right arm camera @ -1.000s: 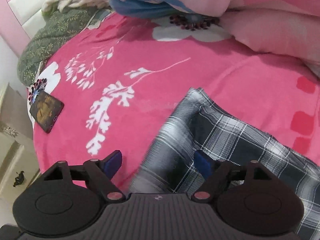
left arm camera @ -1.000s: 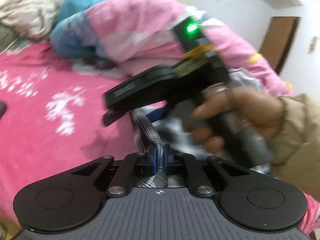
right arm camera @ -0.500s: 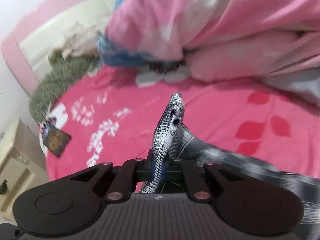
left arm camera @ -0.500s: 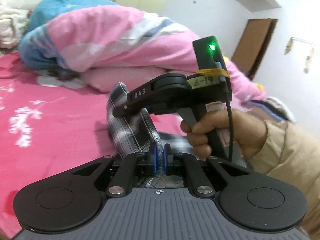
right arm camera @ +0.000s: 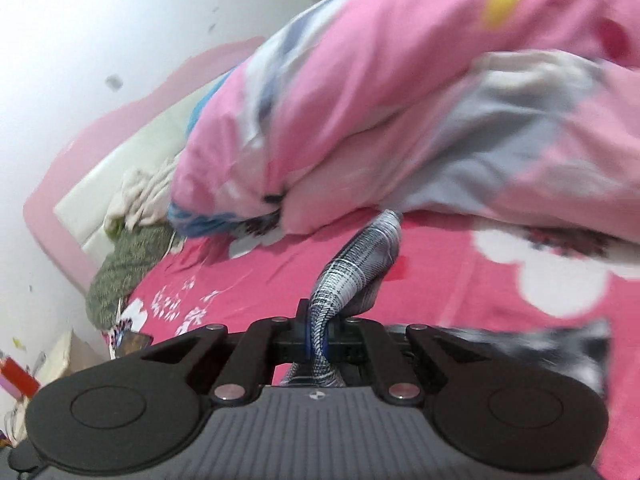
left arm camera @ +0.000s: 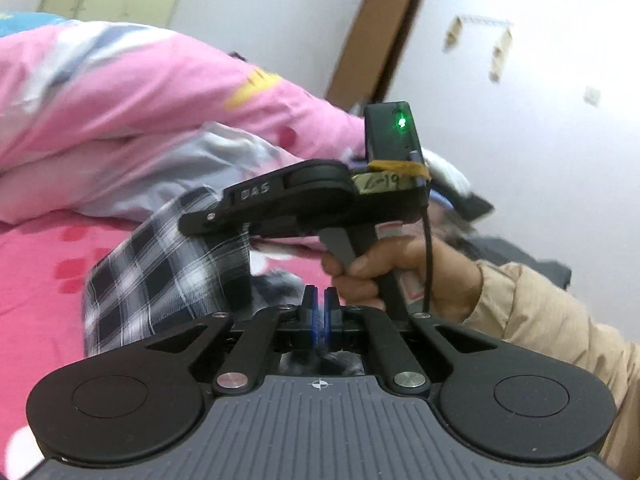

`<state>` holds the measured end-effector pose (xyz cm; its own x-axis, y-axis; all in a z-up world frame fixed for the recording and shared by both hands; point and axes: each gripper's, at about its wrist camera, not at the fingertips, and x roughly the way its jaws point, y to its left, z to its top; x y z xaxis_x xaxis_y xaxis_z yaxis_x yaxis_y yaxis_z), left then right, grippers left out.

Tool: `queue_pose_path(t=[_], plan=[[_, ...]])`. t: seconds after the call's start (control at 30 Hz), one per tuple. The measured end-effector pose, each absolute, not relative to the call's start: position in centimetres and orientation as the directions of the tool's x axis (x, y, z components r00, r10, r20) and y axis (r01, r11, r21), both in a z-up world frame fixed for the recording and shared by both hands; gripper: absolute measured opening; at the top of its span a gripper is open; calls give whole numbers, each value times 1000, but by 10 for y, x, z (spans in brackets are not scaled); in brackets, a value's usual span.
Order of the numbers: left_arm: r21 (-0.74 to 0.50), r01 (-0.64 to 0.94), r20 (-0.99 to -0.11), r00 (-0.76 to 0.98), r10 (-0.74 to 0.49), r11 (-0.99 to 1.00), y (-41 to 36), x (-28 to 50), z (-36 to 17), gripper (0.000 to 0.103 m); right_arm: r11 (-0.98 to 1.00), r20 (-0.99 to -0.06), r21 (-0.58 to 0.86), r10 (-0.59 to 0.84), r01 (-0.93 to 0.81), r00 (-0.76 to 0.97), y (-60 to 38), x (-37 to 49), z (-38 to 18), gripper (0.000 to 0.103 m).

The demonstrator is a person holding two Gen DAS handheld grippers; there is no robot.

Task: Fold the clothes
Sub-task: 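Grasp the plaid edge with the right gripper beside the left gripper, then lift the gripped plaid edge with both grippers above the bedspread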

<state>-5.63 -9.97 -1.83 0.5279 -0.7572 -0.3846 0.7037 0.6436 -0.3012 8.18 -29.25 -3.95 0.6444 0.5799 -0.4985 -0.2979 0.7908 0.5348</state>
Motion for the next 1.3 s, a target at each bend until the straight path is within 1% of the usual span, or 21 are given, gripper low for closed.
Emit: queue_pose_path(t=[0.17,0.3,0.47,0.57,0.73,0.93,1.0,1.03,1.1,1.17,1.2,1.3], plan=[[-317,691,-427,507,-748,649,-108,-51,-34,1,754,-462,613,584,-235,667,-350,72,-60,4],[-357,625,-451,535,-714,694,-100,-35,-44,2,730,-438,651,585,-208,683,-383,65,-69,4],[-366,483,-496,622,-605,796,-80,-11,-59,3,689,-426,706,598,-163,679,-396,70,-89,4],[-342,425,-525,653,-545,838,-72,-4,-64,4,655,-410,742,614,-144,674,-399,75,-101,4],[-328,404,-513,683,-520,854,-61,-7,-62,6,643,-382,736,653,-211,654,-374,86,-87,4],[-327,392,-516,688,-510,860,-53,-9,-65,8,669,-413,694,673,-266,614,-328,104,-75,4],[-353,380,-504,693,-515,855,-47,-8,-65,9,668,-417,683,688,-294,594,-311,103,-74,4],[-377,369,-495,695,-522,849,-41,-6,-65,11,668,-420,678,695,-308,584,-303,103,-73,4],[-432,345,-476,698,-535,834,-30,-3,-65,20,695,-448,631,689,-344,570,-283,100,-72,4],[-511,304,-454,699,-553,804,-17,5,-64,37,735,-488,561,666,-381,565,-263,93,-72,4],[-549,285,-441,699,-562,786,-11,10,-64,39,748,-501,530,656,-399,565,-255,89,-72,4],[-640,248,-402,698,-593,727,2,27,-62,55,775,-526,445,631,-448,570,-234,75,-72,4]])
